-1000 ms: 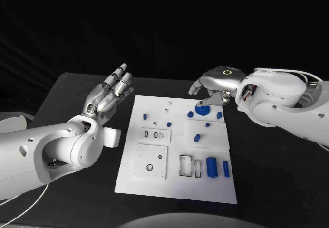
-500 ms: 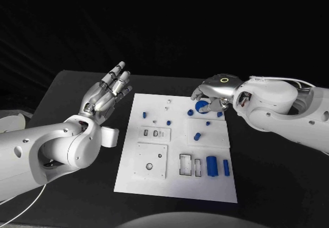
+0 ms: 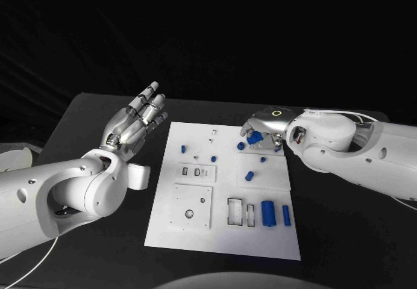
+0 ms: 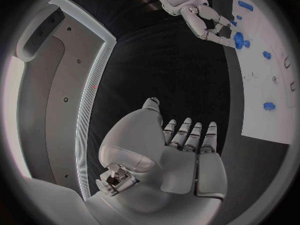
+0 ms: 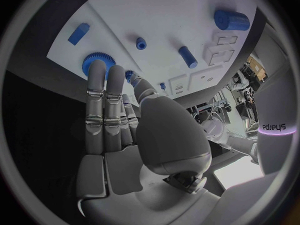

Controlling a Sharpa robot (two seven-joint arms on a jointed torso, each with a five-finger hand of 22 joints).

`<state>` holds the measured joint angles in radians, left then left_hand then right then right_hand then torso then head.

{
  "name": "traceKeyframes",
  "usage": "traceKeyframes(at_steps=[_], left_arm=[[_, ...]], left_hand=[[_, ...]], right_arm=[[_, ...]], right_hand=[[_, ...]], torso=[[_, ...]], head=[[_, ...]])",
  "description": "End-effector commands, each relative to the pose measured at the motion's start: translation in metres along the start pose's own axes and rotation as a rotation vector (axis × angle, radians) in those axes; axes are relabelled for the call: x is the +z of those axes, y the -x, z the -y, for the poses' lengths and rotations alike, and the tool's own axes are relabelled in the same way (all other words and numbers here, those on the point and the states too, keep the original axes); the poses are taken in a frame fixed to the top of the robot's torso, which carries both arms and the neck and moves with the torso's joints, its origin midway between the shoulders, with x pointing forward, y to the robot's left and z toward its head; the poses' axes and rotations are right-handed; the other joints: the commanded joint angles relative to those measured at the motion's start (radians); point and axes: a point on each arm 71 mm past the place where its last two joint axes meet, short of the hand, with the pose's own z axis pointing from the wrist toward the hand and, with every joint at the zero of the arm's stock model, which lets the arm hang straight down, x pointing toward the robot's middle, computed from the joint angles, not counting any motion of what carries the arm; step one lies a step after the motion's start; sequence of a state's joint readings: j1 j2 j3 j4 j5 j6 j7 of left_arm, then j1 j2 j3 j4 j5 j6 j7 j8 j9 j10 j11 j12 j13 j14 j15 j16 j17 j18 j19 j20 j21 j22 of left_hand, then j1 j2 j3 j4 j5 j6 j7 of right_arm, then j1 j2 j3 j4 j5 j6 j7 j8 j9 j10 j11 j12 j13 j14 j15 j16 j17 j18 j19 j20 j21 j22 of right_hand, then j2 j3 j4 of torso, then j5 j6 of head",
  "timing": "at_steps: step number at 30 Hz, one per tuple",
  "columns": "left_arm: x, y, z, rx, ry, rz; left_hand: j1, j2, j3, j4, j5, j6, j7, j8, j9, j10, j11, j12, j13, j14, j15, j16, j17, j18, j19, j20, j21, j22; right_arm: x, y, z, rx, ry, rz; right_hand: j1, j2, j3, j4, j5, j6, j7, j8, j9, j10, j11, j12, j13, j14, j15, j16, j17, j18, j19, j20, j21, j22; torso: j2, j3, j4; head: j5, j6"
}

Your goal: Assemble the parts on the task board

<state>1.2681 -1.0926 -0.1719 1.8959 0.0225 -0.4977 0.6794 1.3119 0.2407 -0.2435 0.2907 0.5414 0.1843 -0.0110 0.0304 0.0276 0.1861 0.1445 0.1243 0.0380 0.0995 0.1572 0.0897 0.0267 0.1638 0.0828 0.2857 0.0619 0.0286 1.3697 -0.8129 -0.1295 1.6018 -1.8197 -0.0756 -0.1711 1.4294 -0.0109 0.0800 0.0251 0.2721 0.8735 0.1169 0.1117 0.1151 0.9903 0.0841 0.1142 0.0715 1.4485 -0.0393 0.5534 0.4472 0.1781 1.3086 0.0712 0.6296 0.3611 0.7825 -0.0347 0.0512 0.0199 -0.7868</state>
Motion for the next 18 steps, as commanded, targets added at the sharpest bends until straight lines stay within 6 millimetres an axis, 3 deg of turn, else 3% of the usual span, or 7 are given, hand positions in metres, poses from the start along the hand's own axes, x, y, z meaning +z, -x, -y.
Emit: traceKeyframes(at_steps=[1, 6, 18], left_arm=[[0.0, -0.002, 0.003, -0.024, -0.032, -0.015], [0.001, -0.001, 0.002, -0.03, -0.022, -0.007], [0.001, 0.0, 0.002, -0.044, -0.005, -0.01]], left_hand=[[0.012, -0.001, 0.006, -0.001, 0.008, -0.002, 0.009, 0.003, 0.001, -0.004, 0.006, 0.005, 0.001, -0.005, 0.001, 0.005, 0.0, 0.018, -0.001, -0.006, -0.004, -0.001], [0.041, -0.009, 0.017, -0.004, 0.039, -0.005, 0.014, 0.002, 0.0, -0.009, 0.011, 0.014, 0.0, -0.009, 0.001, 0.006, 0.0, 0.018, -0.001, -0.006, -0.005, -0.002], [0.05, -0.012, 0.021, -0.004, 0.049, -0.006, 0.017, 0.001, 0.0, -0.014, 0.015, 0.016, 0.0, -0.01, 0.003, 0.007, 0.0, 0.018, 0.0, -0.004, -0.004, -0.002]], right_arm=[[0.003, 0.0, -0.001, -0.005, 0.031, 0.036], [0.01, -0.006, -0.001, 0.001, 0.034, 0.034], [0.023, -0.02, -0.003, 0.027, 0.045, 0.022]], right_hand=[[0.007, -0.005, 0.014, 0.001, 0.015, 0.009, -0.001, -0.006, -0.004, 0.01, -0.001, -0.008, -0.003, 0.002, 0.006, 0.009, 0.008, 0.002, -0.009, -0.001, 0.01, 0.01], [0.0, -0.015, 0.047, 0.006, 0.041, 0.016, -0.006, -0.014, -0.013, 0.022, 0.001, -0.018, -0.005, -0.004, 0.007, 0.022, 0.024, 0.002, -0.021, 0.0, 0.028, 0.032], [-0.034, -0.034, 0.076, 0.036, -0.031, 0.047, -0.001, -0.013, -0.019, 0.051, -0.001, -0.025, -0.004, -0.009, 0.009, 0.044, 0.049, 0.003, -0.039, 0.003, 0.054, 0.068]], torso=[[-0.003, -0.0006, 0.0041], [-0.006, -0.0004, 0.0025], [-0.009, 0.0006, 0.0027]], head=[[0.0, 0.002], [0.001, -0.002], [0.006, -0.009]])
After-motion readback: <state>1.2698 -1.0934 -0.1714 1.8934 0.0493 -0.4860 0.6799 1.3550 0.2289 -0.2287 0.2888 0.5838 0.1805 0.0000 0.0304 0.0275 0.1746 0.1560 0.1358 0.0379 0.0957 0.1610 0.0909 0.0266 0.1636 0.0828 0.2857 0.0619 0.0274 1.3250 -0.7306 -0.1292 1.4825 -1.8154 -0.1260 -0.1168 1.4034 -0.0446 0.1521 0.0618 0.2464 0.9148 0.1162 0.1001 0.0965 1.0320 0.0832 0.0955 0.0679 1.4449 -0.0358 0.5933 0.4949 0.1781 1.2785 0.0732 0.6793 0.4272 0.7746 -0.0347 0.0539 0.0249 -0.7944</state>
